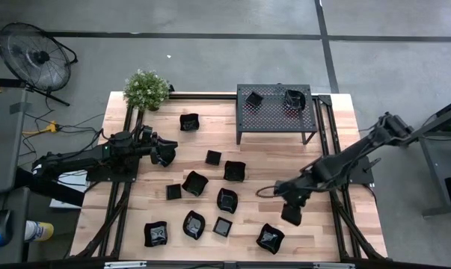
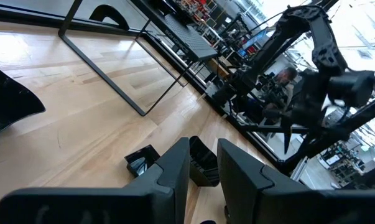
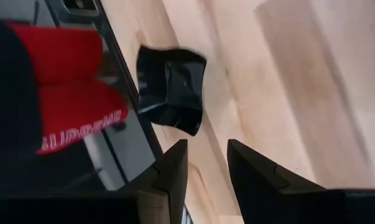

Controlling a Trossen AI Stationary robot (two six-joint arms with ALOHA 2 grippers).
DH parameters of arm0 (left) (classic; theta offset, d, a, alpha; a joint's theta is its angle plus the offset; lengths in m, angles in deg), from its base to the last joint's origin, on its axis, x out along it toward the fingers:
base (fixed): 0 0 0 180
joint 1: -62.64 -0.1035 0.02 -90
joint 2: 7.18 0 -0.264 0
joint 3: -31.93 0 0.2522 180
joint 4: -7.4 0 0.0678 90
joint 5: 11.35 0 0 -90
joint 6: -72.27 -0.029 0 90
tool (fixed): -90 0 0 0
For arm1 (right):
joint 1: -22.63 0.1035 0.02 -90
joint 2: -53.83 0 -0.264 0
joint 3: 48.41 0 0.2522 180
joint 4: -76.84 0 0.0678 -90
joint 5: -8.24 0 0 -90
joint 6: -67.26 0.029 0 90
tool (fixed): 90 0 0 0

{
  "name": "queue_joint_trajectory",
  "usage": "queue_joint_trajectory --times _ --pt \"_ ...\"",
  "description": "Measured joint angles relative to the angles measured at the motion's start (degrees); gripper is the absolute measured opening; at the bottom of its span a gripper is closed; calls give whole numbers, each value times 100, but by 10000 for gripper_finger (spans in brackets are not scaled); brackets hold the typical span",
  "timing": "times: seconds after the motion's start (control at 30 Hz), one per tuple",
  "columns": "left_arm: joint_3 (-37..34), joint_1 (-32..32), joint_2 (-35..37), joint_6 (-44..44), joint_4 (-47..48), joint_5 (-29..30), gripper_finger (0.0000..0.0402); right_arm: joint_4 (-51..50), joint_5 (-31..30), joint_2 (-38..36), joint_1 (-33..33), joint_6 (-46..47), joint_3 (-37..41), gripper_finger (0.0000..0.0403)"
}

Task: Pick & Place Mini shaped plates
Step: Put the black distorted square plate on the shelf

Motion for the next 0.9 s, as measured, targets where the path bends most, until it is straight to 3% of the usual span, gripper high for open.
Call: queue_joint_trajectory --times 0.3,0.9 --pt "0 -1 0 -2 -1 0 81 990 399 920 134 218 0 108" --pt "0 -1 0 -2 0 2 81 1377 97 1628 466 -90 0 108"
